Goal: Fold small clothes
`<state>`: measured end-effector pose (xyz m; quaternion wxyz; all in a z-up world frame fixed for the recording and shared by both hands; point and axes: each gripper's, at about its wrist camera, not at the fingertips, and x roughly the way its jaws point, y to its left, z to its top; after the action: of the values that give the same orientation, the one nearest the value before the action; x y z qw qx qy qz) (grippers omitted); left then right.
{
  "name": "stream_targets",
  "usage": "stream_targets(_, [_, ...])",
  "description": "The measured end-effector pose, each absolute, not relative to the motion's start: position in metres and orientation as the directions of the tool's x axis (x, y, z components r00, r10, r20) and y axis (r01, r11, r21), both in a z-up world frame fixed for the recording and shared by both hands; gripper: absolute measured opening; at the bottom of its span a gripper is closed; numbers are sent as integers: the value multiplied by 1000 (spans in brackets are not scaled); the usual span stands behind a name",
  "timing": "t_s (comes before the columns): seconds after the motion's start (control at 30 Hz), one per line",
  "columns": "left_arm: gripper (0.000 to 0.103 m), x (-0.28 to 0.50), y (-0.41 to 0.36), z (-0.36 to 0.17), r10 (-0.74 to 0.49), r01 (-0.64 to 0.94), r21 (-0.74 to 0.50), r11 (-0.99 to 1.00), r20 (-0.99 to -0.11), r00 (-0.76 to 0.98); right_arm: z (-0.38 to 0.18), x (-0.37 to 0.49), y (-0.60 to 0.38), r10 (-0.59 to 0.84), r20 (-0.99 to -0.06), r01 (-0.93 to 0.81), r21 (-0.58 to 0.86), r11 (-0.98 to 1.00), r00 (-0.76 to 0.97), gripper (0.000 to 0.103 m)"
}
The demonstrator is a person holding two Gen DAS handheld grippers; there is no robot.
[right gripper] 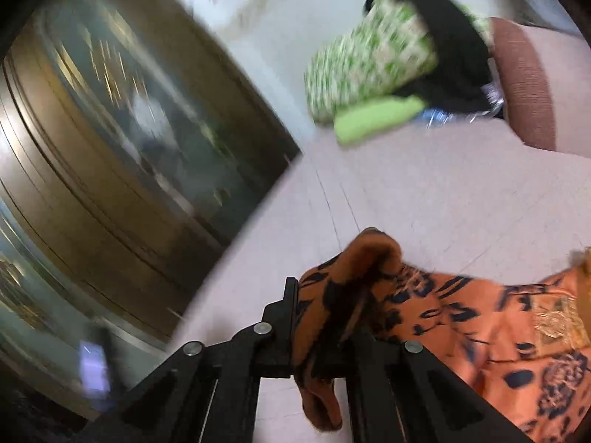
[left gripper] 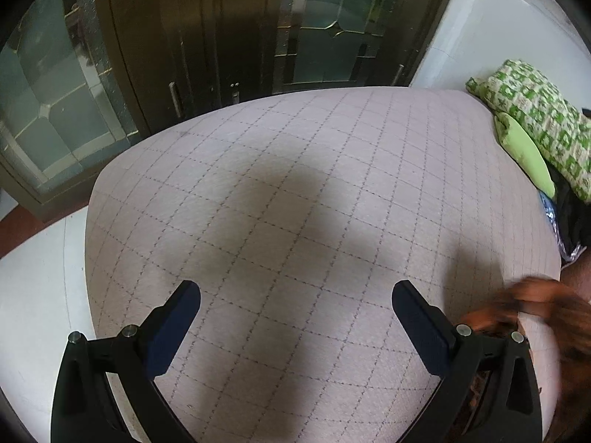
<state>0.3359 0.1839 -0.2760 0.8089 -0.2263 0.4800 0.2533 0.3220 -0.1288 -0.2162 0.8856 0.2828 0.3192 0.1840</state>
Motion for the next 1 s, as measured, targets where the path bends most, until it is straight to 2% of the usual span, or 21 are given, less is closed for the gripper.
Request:
stream_targets(0.07, [103, 337, 175, -275, 201, -611, -107, 785, -887, 415, -194, 291, -178, 511, -371, -152, 676, 721, 775, 5])
stream_targets(0.13, [103, 338, 167, -274, 205, -596, -100, 797, -883, 421, -178, 261, -221, 476, -324, -134, 697, 704, 818, 5])
stream_targets(0.27, [103, 342, 141, -270, 205, -541, -79, 837, -873, 443, -174, 207, -304, 366, -324, -31, 710, 704, 872, 5])
stream_targets(0.43, [103, 346, 90, -263, 215, -420, -14, 907, -844, 492, -222, 154, -391, 273, -456, 160, 709, 687, 847, 5])
stream_targets(0.5, [103, 347, 67, -260, 227, -368, 26, 930, -827, 515, -254, 134, -412, 245, -539, 248, 683, 687, 806, 5])
stream_targets(0.63, [103, 345, 16, -257, 239, -251, 111, 962, -788, 568, -299, 110, -442, 208, -639, 352, 632, 691, 740, 5])
stream_targets(0.77, [103, 342, -30, -263, 173, -100, 141, 985, -785, 595, -342, 105, -457, 165, -792, 472, 501, 725, 587, 9])
stream_targets(0.87, [103, 338, -63, -272, 183, 2, 231, 973, -775, 605, -356, 100, -461, 195, -813, 482, 498, 721, 549, 11])
stream_targets(0.97, [103, 338, -80, -286, 194, 67, 285, 956, -789, 583, -351, 90, -468, 132, -807, 495, 473, 728, 576, 23])
stream_targets(1.0, [103, 339, -82, -291, 187, 82, 280, 956, -804, 564, -346, 86, -470, 76, -810, 514, 438, 737, 581, 24])
